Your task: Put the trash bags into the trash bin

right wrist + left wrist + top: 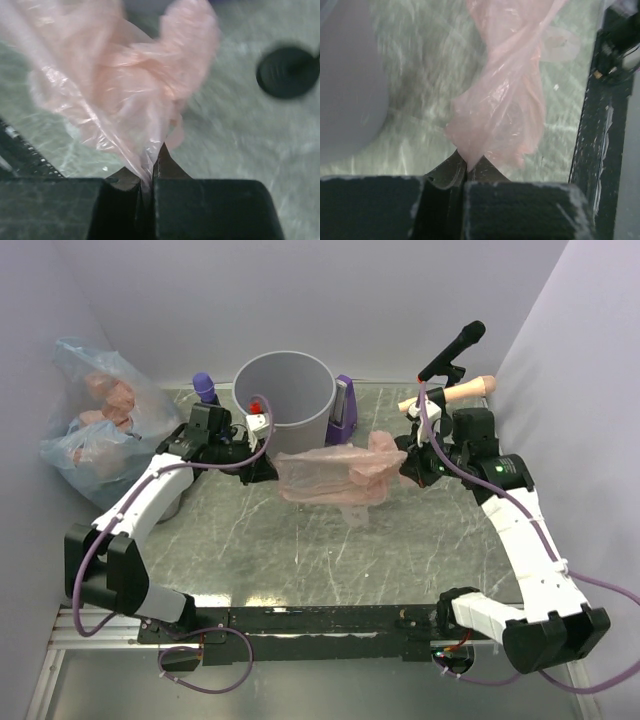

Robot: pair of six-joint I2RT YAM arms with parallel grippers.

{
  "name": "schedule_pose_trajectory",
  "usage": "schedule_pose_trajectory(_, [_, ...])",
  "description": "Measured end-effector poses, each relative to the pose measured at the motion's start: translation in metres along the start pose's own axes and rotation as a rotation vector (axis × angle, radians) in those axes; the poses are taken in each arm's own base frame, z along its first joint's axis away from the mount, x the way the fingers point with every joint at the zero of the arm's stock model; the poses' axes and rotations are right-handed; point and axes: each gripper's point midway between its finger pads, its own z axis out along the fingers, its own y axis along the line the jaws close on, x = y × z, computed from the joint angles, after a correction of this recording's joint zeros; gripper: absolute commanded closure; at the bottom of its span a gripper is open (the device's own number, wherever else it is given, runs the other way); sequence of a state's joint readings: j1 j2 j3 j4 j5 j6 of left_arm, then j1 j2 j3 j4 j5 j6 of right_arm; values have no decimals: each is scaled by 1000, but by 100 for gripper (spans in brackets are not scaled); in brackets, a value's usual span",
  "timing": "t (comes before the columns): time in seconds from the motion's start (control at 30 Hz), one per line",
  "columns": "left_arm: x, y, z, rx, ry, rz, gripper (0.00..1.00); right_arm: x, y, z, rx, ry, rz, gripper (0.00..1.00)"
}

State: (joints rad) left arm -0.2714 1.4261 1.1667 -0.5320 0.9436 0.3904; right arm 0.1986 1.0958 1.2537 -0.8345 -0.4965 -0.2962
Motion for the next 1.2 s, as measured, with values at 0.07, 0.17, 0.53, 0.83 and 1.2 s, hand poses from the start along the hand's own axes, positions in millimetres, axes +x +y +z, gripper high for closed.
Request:
schedule_pose_trajectory(0.07, [12,7,1,-24,55,-38,99,21,-16,6,76,68,69,100])
schedule_pose_trajectory(0.17, [23,14,5,-32,122,-118,99,41,-24,10,125,128,147,100])
schedule_pose_trajectory(0.53, [-268,5,-51,-75,-394,202,99,-241,-46,-78,209,-480,-106,100])
schedule_pose_trajectory(0.83, [-349,-124,-107,-316,-802,839,99,-247,-9,-171,479,-888,-450,100])
schedule_pose_trajectory(1.2, [32,-26,36,-56,342,487,99,59,53,-25,-93,-38,-151,100])
